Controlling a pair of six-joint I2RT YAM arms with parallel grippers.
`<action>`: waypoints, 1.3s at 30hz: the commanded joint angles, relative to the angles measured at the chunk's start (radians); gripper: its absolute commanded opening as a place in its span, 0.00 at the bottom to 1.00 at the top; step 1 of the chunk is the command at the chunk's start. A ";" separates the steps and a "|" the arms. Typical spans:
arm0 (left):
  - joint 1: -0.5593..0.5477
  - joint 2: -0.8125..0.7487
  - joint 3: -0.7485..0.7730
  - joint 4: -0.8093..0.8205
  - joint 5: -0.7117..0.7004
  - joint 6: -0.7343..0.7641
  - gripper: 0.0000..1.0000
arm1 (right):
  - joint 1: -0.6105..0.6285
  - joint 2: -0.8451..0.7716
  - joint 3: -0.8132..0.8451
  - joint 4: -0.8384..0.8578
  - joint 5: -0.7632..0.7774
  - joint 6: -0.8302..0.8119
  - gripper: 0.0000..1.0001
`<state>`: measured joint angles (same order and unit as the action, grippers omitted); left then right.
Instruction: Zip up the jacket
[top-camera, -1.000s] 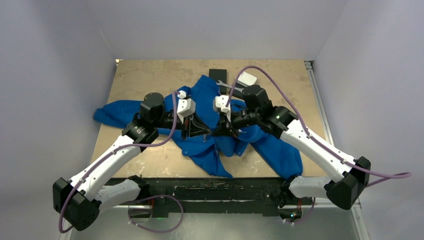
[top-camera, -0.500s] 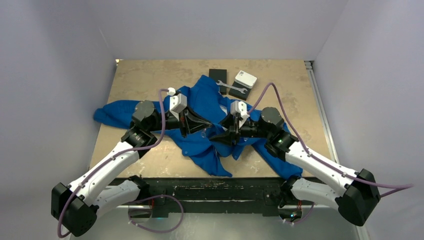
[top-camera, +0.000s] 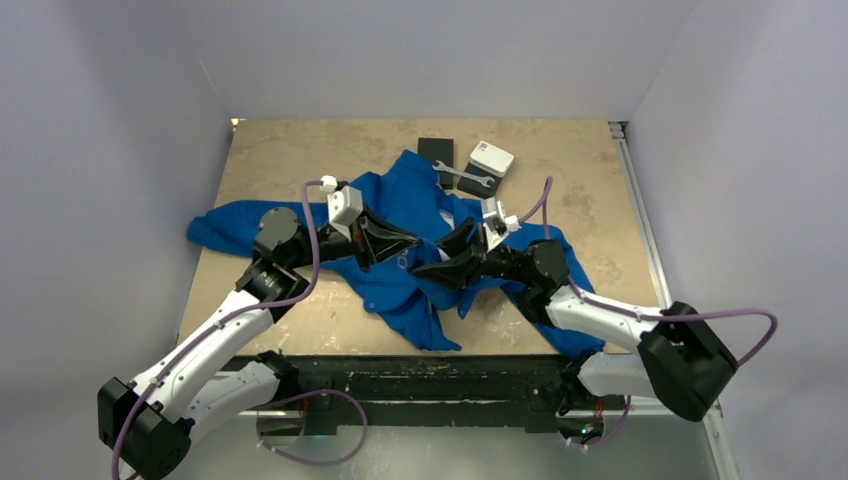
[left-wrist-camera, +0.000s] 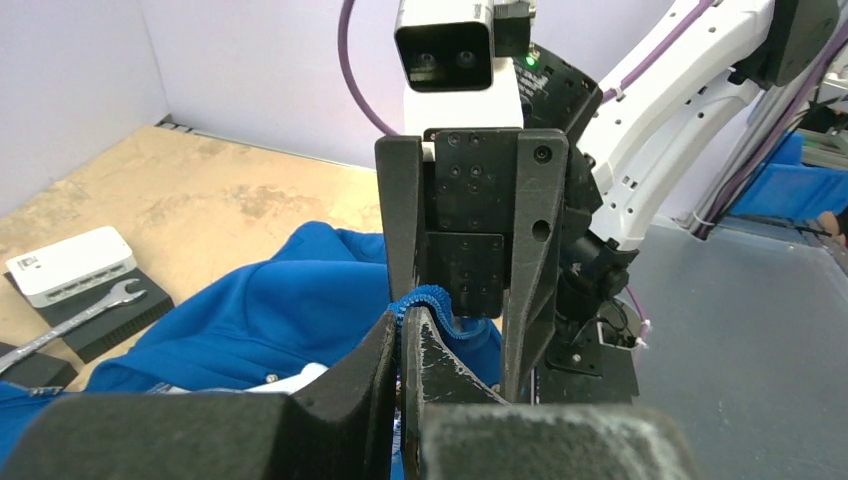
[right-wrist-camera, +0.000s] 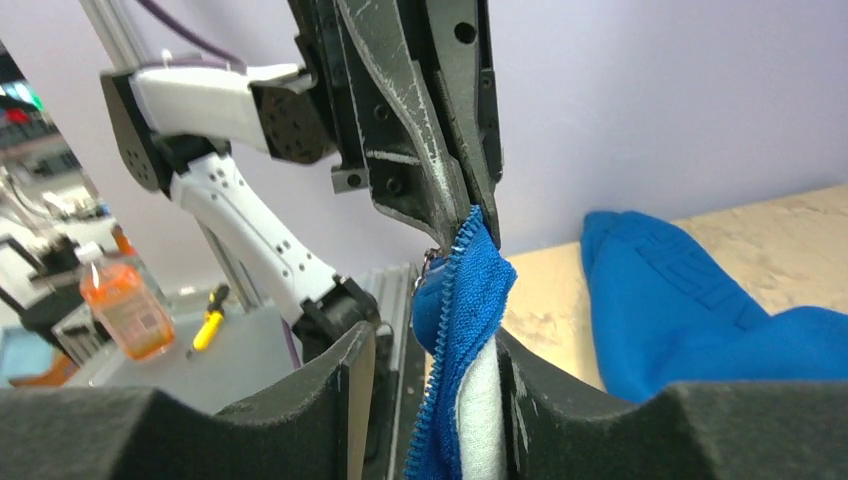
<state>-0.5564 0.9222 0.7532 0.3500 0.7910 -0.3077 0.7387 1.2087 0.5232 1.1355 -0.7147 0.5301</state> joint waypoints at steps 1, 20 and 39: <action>0.009 -0.032 -0.004 0.061 -0.093 0.037 0.00 | 0.001 0.079 -0.032 0.387 0.033 0.217 0.47; 0.003 -0.028 -0.023 0.076 -0.169 0.032 0.00 | 0.010 0.131 0.042 0.280 0.224 0.175 0.46; 0.001 -0.046 -0.035 0.095 -0.198 -0.002 0.00 | 0.062 0.177 0.072 0.198 0.246 0.141 0.35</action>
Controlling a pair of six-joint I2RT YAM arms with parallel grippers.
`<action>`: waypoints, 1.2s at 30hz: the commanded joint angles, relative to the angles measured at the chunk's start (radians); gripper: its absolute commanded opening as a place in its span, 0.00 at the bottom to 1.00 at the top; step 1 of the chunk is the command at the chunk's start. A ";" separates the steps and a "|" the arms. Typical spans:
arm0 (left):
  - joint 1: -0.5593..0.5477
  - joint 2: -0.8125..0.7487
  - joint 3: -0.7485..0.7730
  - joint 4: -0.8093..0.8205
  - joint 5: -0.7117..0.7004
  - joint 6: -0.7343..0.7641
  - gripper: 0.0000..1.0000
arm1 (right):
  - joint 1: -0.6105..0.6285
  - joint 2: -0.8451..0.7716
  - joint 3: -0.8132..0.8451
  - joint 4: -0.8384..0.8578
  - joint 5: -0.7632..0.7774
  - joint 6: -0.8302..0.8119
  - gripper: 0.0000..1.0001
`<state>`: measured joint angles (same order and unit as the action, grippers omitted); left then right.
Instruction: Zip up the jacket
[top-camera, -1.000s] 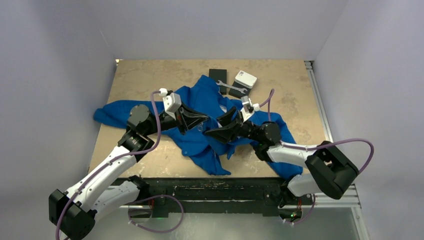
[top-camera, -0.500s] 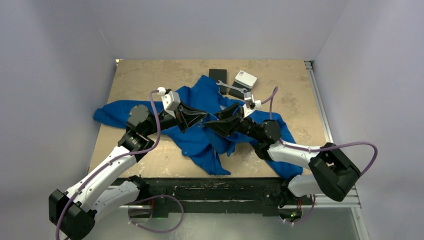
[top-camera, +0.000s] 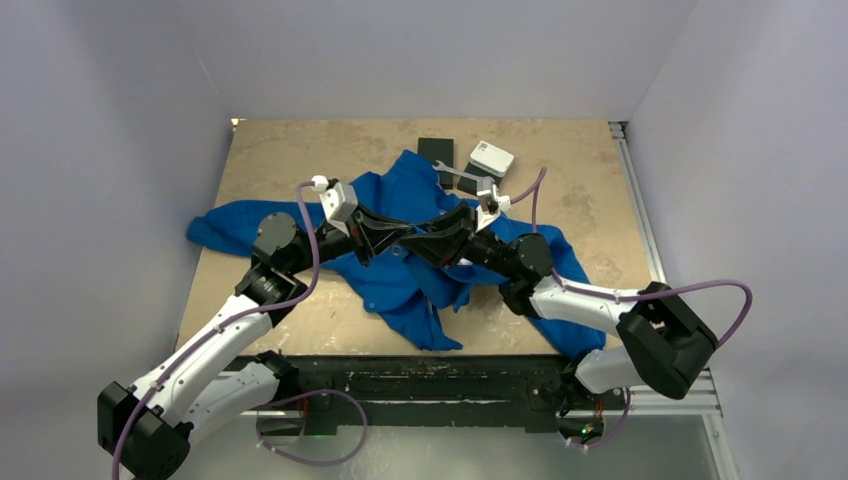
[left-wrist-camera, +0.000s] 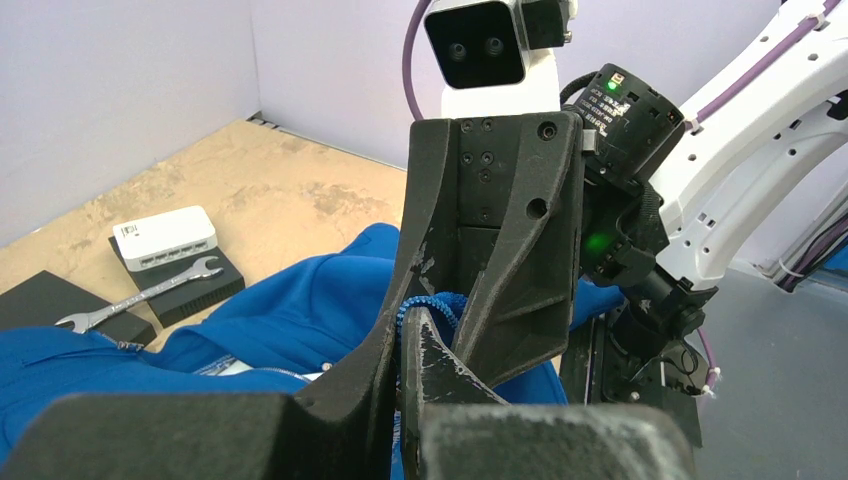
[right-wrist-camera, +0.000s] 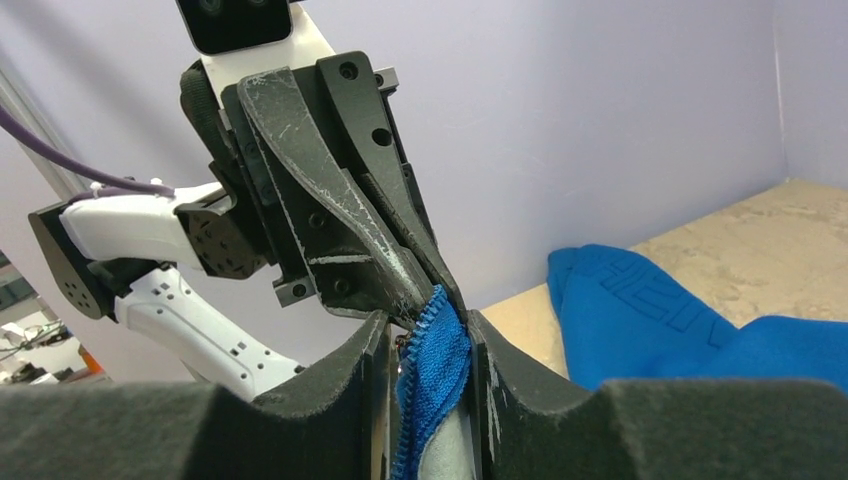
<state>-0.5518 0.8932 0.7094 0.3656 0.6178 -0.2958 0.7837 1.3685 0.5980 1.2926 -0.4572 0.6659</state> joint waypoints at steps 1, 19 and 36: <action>-0.003 -0.018 0.009 0.079 -0.027 -0.014 0.00 | 0.018 0.026 -0.004 0.051 -0.016 0.014 0.35; 0.012 -0.036 0.009 0.069 -0.024 -0.022 0.00 | 0.017 0.027 -0.096 0.224 -0.069 0.130 0.09; 0.016 -0.048 0.010 0.067 -0.004 -0.033 0.00 | 0.003 -0.001 -0.090 0.162 -0.116 0.149 0.00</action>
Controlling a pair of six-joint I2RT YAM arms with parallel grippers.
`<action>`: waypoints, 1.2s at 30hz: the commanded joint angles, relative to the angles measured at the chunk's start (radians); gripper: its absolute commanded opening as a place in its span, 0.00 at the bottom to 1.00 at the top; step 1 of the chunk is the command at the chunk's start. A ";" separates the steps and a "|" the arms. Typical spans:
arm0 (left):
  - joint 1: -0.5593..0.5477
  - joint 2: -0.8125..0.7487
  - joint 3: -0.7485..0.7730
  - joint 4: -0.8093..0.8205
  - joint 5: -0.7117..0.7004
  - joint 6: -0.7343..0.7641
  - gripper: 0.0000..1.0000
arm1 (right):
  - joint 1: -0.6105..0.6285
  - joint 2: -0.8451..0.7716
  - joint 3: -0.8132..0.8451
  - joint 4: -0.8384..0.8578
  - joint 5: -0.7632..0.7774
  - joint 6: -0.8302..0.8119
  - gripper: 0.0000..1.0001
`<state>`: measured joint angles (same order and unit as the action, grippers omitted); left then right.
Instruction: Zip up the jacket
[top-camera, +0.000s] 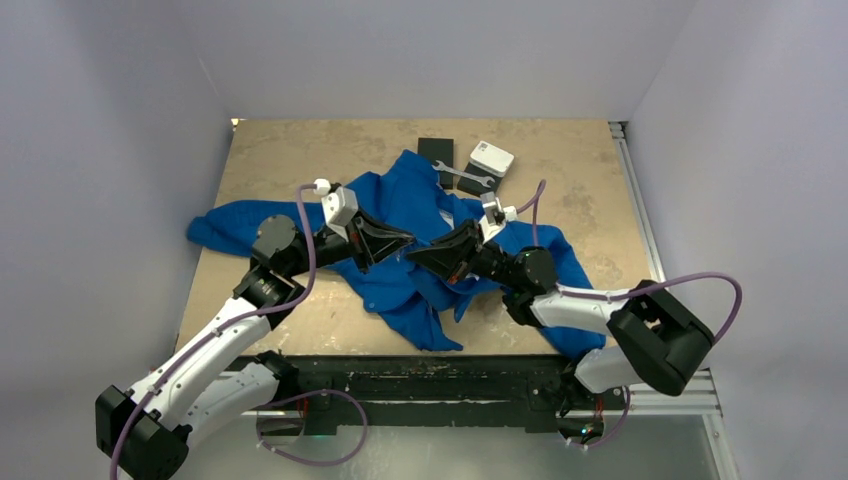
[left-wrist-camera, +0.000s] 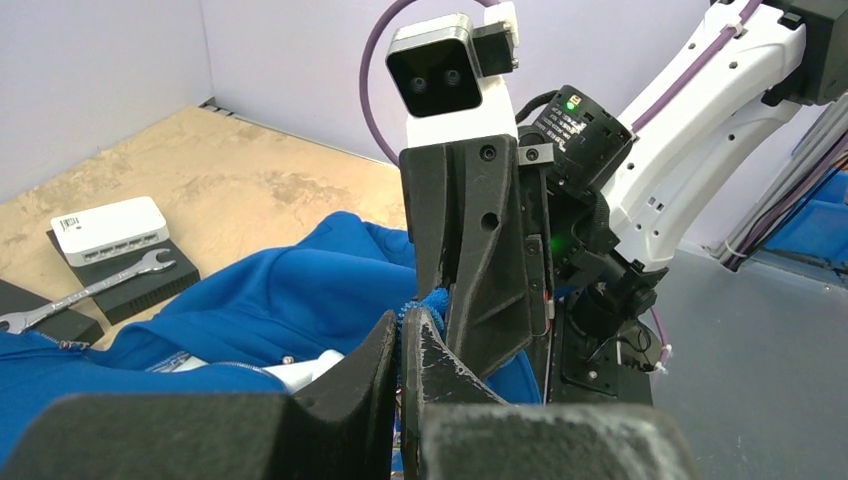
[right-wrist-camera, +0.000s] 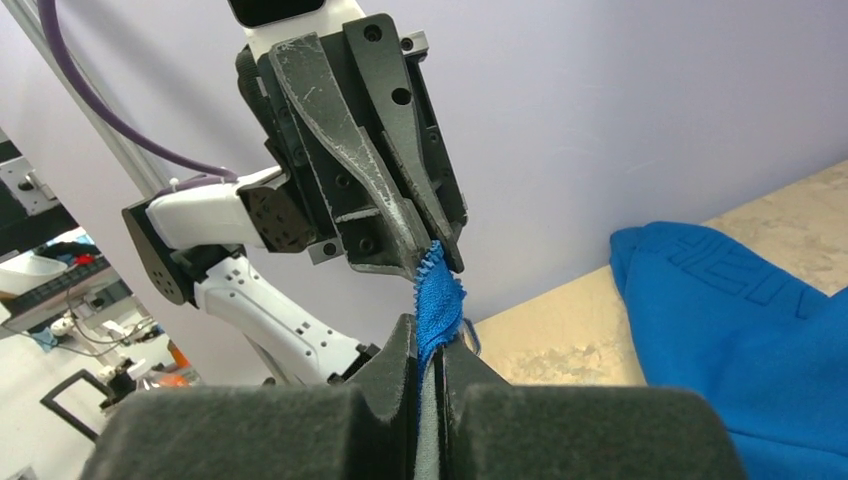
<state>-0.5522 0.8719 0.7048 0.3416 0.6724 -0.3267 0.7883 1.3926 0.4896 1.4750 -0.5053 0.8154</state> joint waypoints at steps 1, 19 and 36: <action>0.017 -0.027 0.015 0.088 -0.053 -0.001 0.00 | -0.008 -0.038 0.021 -0.058 -0.080 -0.019 0.00; -0.231 0.080 -0.032 -0.553 0.156 0.903 0.72 | -0.210 -0.286 0.130 -0.904 0.172 -0.515 0.00; -0.529 0.370 -0.260 -0.004 -0.275 0.887 0.73 | -0.234 -0.368 0.118 -1.010 0.305 -0.551 0.00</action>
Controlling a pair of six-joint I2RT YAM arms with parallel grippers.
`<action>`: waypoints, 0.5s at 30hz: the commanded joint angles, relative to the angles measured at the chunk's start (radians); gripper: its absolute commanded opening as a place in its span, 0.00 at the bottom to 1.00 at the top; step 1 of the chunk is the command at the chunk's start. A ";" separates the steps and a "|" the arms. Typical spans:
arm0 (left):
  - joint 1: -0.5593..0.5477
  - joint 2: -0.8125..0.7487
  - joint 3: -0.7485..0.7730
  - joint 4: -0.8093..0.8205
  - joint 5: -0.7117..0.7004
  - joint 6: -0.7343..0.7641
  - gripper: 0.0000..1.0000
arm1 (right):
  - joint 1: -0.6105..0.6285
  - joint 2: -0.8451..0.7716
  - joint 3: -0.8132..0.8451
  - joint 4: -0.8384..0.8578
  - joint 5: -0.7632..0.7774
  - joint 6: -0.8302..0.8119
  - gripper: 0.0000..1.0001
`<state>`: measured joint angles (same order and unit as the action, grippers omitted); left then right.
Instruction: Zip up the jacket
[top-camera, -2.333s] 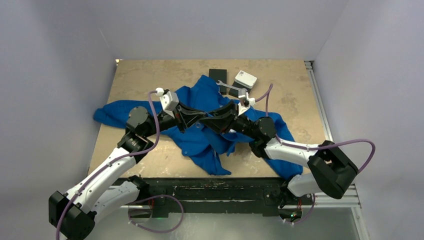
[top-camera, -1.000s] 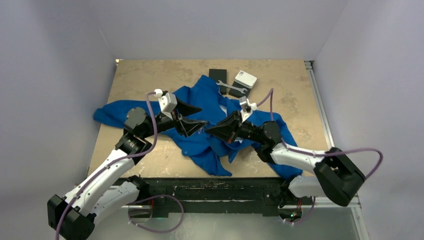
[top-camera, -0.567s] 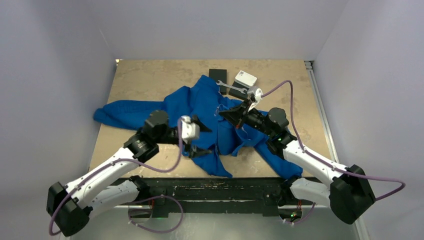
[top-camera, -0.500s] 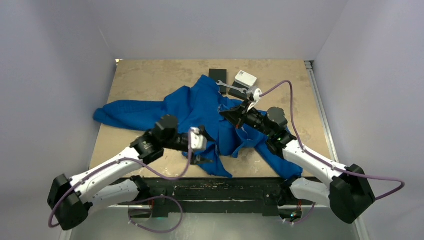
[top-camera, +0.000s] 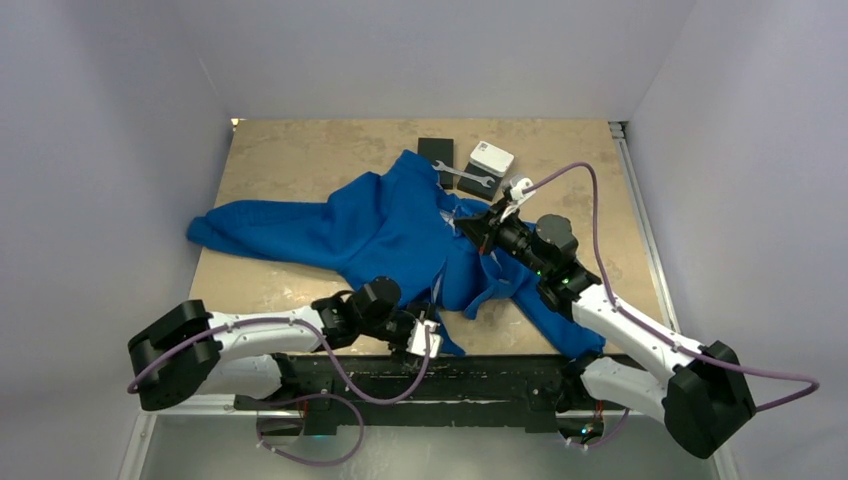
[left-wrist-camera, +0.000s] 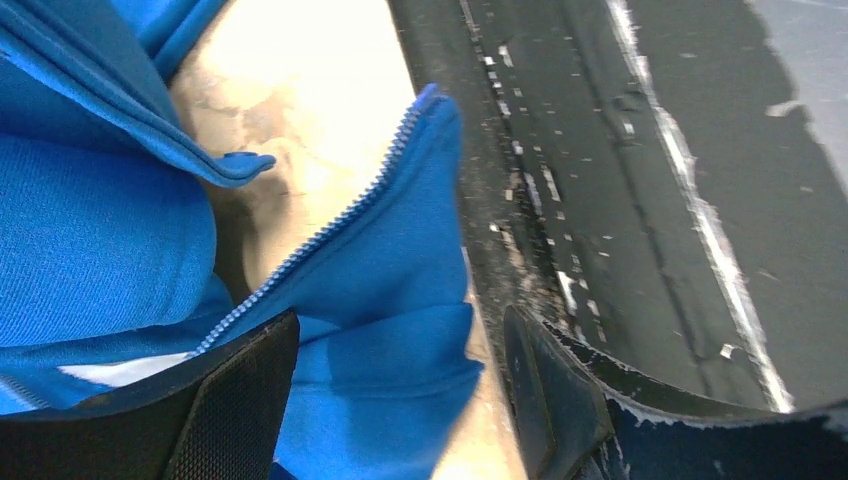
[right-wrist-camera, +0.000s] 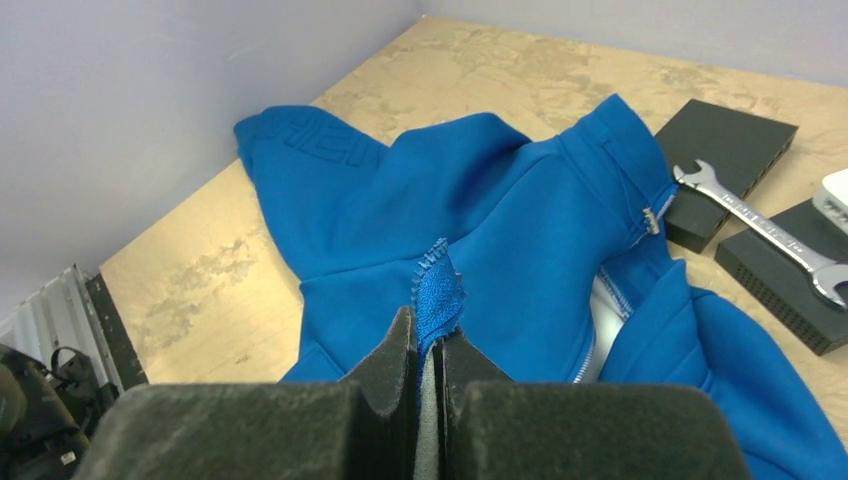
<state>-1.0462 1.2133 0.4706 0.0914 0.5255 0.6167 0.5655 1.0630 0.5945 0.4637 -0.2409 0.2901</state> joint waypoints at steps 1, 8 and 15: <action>-0.053 0.040 -0.035 0.290 -0.157 -0.086 0.73 | -0.015 -0.042 0.008 0.002 0.043 -0.026 0.00; -0.167 0.133 -0.102 0.579 -0.297 -0.251 0.77 | -0.031 -0.034 -0.012 0.023 0.043 -0.028 0.00; -0.200 0.231 -0.123 0.688 -0.408 -0.301 0.73 | -0.041 -0.046 -0.023 0.016 0.020 -0.011 0.00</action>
<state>-1.2297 1.4017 0.3496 0.6403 0.2035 0.3836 0.5339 1.0401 0.5770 0.4595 -0.2195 0.2798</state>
